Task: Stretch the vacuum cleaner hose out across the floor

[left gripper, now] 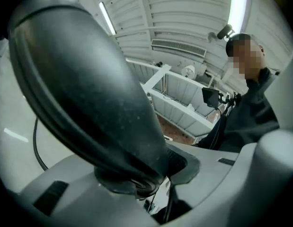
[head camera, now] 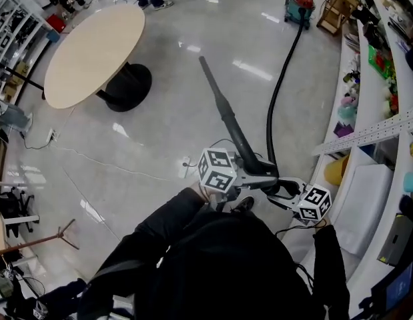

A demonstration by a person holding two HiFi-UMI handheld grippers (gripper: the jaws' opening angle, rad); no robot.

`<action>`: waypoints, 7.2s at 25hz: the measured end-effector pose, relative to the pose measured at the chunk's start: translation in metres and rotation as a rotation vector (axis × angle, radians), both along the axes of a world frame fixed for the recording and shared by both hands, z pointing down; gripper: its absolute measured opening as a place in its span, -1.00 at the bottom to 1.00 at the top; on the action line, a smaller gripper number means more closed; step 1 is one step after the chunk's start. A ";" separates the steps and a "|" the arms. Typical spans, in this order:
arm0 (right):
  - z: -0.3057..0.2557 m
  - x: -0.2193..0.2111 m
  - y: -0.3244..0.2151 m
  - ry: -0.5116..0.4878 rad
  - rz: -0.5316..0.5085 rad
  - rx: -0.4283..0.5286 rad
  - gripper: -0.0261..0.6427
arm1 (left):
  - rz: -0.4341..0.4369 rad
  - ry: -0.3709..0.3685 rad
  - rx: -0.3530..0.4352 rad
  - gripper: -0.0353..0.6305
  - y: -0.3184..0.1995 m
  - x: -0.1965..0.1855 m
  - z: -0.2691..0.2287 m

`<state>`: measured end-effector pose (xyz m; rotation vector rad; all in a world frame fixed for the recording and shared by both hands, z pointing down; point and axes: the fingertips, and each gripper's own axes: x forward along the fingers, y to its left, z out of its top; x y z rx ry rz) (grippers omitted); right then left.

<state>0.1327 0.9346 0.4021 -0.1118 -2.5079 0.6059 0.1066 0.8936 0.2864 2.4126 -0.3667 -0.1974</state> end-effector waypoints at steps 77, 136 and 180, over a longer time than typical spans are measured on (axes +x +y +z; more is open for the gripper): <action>-0.040 0.002 0.340 0.135 0.683 0.061 -0.30 | -0.188 -0.518 0.189 0.06 0.365 -0.036 0.107; 0.423 0.378 0.589 0.735 1.033 -0.488 -0.64 | -0.002 -1.348 -0.067 0.13 0.636 0.034 0.371; 0.508 0.513 0.738 1.184 1.226 -0.162 -0.59 | -0.030 -1.142 -0.183 0.04 0.645 0.098 0.445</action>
